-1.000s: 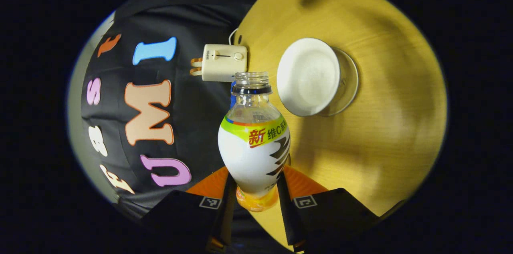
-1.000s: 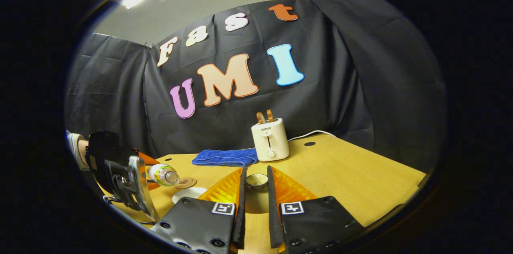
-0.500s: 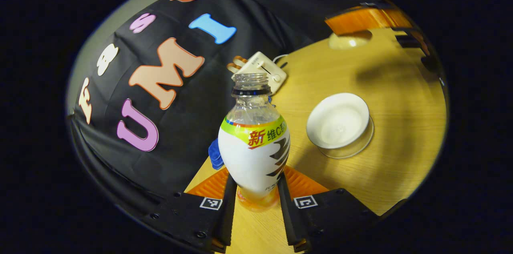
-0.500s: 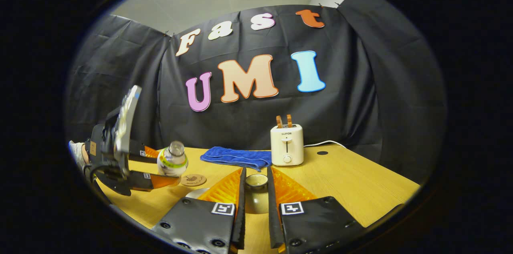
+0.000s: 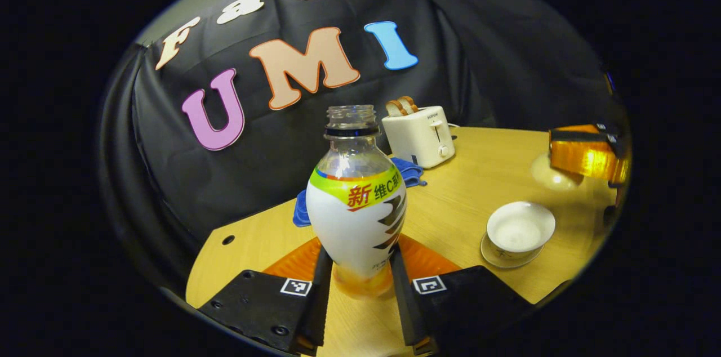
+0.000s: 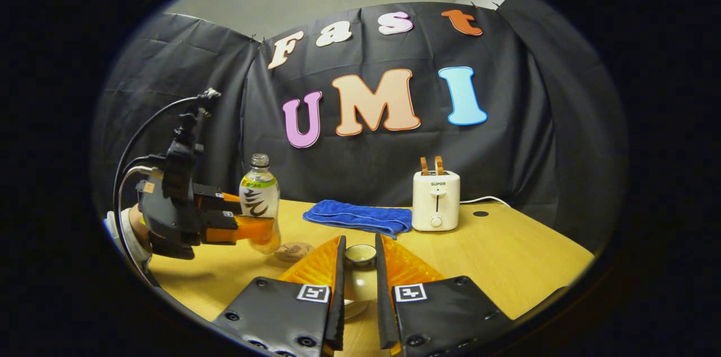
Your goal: Open the teacup lid with one hand, grasp the water bottle and pour water into the teacup with the other hand; after pouring, place the water bottle on the coaster and then close the teacup lid.
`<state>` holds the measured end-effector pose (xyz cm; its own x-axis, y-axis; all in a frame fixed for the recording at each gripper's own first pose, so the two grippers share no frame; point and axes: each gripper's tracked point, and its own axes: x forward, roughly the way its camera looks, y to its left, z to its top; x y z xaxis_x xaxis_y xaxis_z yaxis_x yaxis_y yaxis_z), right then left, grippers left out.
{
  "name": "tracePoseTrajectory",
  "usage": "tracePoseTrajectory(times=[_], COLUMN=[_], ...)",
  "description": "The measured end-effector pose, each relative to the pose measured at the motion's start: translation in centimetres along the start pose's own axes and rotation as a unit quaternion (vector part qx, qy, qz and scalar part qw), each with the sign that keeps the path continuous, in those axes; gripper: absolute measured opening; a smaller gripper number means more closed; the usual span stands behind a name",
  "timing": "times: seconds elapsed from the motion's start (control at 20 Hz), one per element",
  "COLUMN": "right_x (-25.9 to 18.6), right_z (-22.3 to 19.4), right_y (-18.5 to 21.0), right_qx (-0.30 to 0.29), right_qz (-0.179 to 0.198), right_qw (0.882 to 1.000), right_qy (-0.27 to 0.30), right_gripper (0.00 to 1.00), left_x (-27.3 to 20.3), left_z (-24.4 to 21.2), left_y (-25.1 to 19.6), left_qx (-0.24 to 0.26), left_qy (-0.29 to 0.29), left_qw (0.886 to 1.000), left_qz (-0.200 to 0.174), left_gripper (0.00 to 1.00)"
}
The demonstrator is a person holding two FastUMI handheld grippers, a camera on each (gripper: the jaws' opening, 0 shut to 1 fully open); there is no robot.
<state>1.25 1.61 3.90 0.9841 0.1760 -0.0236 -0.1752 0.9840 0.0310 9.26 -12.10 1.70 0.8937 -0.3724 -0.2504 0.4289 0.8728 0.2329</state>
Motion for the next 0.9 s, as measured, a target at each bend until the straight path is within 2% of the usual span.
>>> tracePoseTrajectory(times=[0.2, 0.4, 0.8, 0.85, 0.9], right_x=[0.7, 1.0, 1.8, 1.8, 1.8], right_z=[-0.9, -1.9, -3.5, -3.5, -3.6], right_y=[0.3, -0.2, -1.2, -1.3, -1.2], right_qx=[0.001, 0.0, 0.012, 0.012, 0.012], right_qz=[0.003, 0.0, -0.009, -0.008, -0.008], right_qw=[1.0, 1.0, 0.999, 0.999, 0.999], right_qy=[0.01, 0.022, 0.041, 0.042, 0.041], right_gripper=[0.25, 0.28, 0.28, 0.25, 0.3], left_x=[2.7, 4.7, 6.3, 6.4, 6.5], left_z=[0.1, -1.1, -1.5, -1.6, -1.5], left_y=[1.0, 0.8, 1.2, 1.1, 1.1], left_qx=[-0.063, -0.08, -0.106, -0.106, -0.106], left_qy=[-0.026, -0.018, -0.026, -0.024, -0.023], left_qw=[0.998, 0.997, 0.994, 0.994, 0.994], left_qz=[0.013, 0.005, 0.016, 0.015, 0.017], left_gripper=[0.5, 0.51, 0.51, 0.56, 0.58])
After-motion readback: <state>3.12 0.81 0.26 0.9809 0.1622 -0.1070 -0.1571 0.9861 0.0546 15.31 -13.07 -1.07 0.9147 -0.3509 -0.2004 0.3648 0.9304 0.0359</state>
